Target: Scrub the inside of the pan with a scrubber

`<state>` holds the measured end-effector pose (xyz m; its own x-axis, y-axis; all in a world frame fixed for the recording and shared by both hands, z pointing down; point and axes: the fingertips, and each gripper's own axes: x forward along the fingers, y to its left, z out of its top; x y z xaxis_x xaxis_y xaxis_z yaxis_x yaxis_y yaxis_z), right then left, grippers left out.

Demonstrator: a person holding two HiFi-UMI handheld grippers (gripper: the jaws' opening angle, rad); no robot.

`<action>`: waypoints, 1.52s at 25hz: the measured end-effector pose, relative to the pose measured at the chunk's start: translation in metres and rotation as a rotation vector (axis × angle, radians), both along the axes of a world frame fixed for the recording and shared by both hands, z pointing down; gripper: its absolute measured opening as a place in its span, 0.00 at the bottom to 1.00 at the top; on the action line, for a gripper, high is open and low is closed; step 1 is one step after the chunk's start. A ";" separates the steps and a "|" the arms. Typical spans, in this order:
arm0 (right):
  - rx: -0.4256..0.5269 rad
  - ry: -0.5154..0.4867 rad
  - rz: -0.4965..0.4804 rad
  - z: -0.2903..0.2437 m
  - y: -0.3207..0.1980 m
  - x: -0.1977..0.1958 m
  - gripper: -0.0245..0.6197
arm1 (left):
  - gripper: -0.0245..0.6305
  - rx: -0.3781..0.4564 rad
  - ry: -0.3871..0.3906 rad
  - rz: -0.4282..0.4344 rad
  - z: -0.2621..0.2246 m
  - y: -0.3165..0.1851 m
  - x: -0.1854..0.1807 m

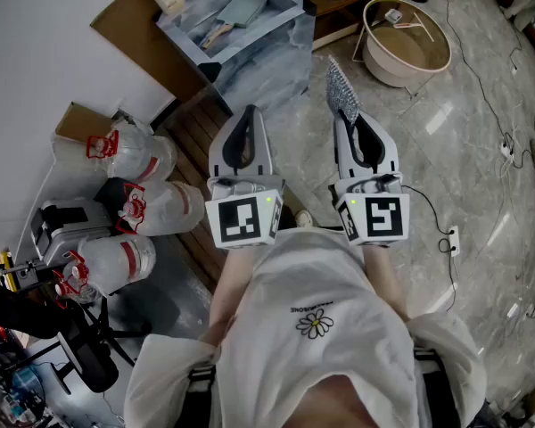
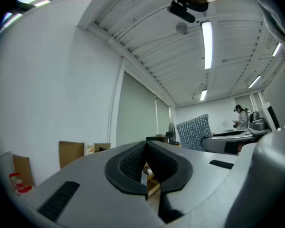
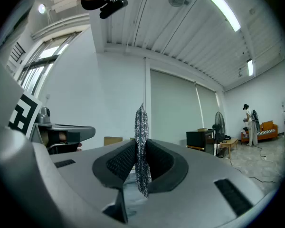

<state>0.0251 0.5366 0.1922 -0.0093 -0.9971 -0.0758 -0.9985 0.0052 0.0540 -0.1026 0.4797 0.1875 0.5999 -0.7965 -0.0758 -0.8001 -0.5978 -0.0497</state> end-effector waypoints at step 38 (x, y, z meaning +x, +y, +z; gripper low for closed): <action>-0.066 -0.118 -0.212 0.107 -0.255 0.079 0.11 | 0.06 0.088 0.100 -0.200 0.052 -0.274 0.030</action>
